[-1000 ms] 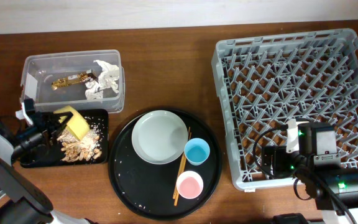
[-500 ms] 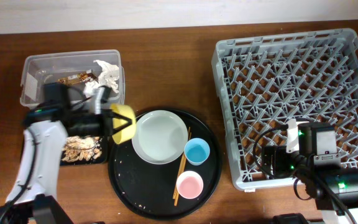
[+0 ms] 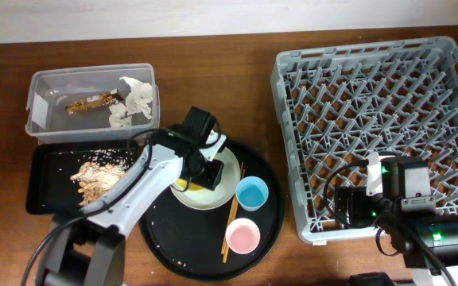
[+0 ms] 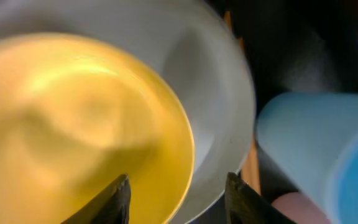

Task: Sort waste into correct bins and load items into the dishwasher rack
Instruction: 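Place the yellow bowl back onto the white plate with the left gripper, then grasp the pink cup with the right gripper and place it in the rack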

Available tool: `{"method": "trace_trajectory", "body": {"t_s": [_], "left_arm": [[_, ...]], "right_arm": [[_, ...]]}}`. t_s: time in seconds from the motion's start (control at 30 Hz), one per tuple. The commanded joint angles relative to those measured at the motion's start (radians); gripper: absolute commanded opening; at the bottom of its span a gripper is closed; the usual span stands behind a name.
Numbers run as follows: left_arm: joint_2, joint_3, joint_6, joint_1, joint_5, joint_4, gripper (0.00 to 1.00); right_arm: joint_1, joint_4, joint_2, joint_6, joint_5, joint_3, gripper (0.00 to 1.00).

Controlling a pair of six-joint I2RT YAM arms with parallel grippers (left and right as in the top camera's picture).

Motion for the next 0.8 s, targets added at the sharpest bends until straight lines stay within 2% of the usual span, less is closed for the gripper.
{"method": "trace_trajectory", "body": {"t_s": [0.0,0.07,0.13,0.17,0.23,0.3,0.33,0.37,0.4,0.47,0.57,0.63,0.73,0.77], "left_arm": [[-0.131,0.127,0.002,-0.005,0.044,-0.047,0.61],[-0.163,0.127,0.001,-0.007,0.214,-0.119,0.61],[-0.159,0.100,0.002,-0.043,0.248,-0.288,0.60],[-0.159,0.064,0.002,-0.072,0.248,-0.305,0.61],[-0.159,-0.047,0.001,-0.133,0.241,-0.288,0.60],[-0.159,-0.169,0.001,-0.177,0.241,-0.188,0.60],[-0.159,-0.232,-0.028,-0.192,0.241,-0.111,0.57],[-0.158,-0.304,-0.096,-0.197,0.241,0.004,0.49],[-0.158,-0.330,-0.124,-0.197,0.241,0.049,0.38],[-0.159,-0.336,-0.136,-0.197,0.240,0.077,0.03],[-0.184,-0.321,-0.158,-0.192,0.121,0.020,0.00],[-0.338,-0.278,-0.157,-0.141,0.057,-0.041,0.00],[-0.590,-0.249,-0.159,-0.014,0.098,-0.008,0.00],[-0.640,-0.249,-0.159,0.068,0.205,0.048,0.00]], "right_arm": [[0.005,-0.002,-0.004,0.010,0.005,0.014,0.99],[0.005,-0.002,-0.004,0.010,0.005,0.014,0.99],[0.005,-0.002,-0.004,0.010,0.005,0.014,0.99],[0.005,-0.002,-0.004,0.010,0.005,0.014,0.98],[0.005,-0.002,-0.004,0.010,0.005,0.014,0.99],[0.005,-0.002,-0.004,0.010,0.005,0.014,0.99],[0.005,-0.002,-0.004,0.010,0.005,0.014,0.99],[0.005,-0.002,-0.004,0.010,0.005,0.014,0.99],[0.005,-0.002,-0.004,0.010,0.005,0.014,0.99],[0.005,-0.002,-0.004,0.010,0.005,0.014,0.99],[0.005,-0.002,-0.004,0.010,0.005,0.014,0.99],[0.005,-0.002,-0.004,0.010,0.005,0.014,0.99],[0.005,0.061,-0.004,0.032,0.005,0.014,0.99],[0.005,0.124,-0.001,0.041,-0.040,0.014,0.99]]}}
